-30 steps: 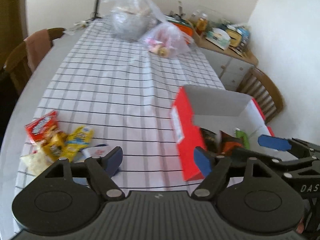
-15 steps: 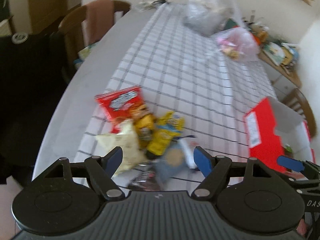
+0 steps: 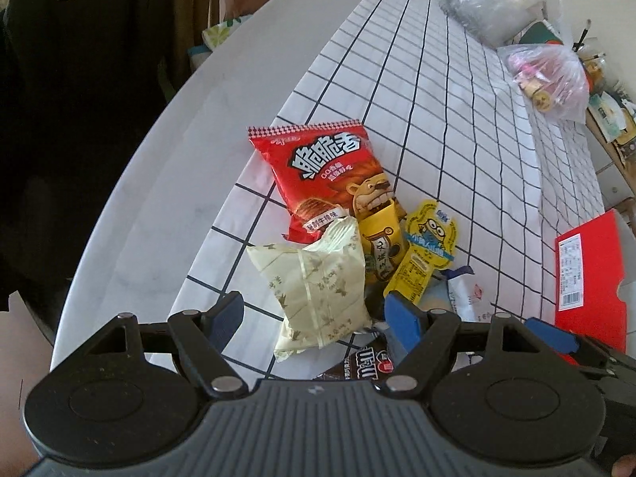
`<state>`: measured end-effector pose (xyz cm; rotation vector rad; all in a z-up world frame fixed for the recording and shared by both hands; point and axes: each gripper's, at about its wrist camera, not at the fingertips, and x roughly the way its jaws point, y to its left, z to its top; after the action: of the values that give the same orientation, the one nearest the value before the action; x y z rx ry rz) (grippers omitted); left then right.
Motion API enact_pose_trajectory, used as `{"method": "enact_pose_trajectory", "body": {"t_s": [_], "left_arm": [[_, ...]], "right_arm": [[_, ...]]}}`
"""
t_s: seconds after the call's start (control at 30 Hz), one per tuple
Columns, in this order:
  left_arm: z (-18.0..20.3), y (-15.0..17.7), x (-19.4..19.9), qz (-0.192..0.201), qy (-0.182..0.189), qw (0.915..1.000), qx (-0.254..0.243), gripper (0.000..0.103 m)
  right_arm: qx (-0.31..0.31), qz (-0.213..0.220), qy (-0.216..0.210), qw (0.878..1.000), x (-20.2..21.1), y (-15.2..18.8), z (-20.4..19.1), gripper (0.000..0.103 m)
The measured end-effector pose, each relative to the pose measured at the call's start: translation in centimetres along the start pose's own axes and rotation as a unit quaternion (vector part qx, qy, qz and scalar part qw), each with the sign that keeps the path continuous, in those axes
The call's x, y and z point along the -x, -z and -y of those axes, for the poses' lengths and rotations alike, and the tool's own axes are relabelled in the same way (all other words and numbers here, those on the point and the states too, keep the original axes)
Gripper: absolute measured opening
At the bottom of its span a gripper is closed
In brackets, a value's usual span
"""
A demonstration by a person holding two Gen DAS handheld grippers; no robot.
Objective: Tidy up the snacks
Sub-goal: 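Grasp the white milk packet with the right tool while the left tool grasps the cream pastry bag, then carry the milk packet and pastry bag over the red box with both tools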
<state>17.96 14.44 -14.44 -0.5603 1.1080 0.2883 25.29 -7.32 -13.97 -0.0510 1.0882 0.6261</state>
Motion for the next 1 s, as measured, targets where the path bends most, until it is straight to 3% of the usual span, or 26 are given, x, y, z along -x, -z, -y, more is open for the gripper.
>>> {"method": "enact_pose_trajectory", "body": {"t_s": [0.2, 0.33, 0.43, 0.73, 1.0], "left_arm": [[0.0, -0.4, -1.5, -0.014, 0.001, 0.9999, 0.004, 0.078], [0.0, -0.5, -2.1, -0.021, 0.002, 0.9998, 0.005, 0.077], [-0.1, -0.5, -2.3, -0.022, 0.004, 0.9997, 0.006, 0.074], [0.0, -0.2, -2.7, -0.029, 0.015, 0.9995, 0.004, 0.046], [0.0, 0.8, -1.3, -0.007, 0.011, 0.9998, 0.016, 0.041]], "right_arm": [[-0.006, -0.012, -0.006, 1.000, -1.4, -0.7, 0.3, 0.078], [-0.010, -0.019, -0.015, 1.000, -1.9, -0.7, 0.4, 0.062], [-0.012, -0.021, -0.012, 1.000, -2.3, -0.7, 0.4, 0.057], [-0.025, -0.008, -0.012, 1.000, -1.9, -0.1, 0.6, 0.048], [-0.029, 0.011, -0.015, 0.999, 0.5, 0.7, 0.7, 0.047]]}}
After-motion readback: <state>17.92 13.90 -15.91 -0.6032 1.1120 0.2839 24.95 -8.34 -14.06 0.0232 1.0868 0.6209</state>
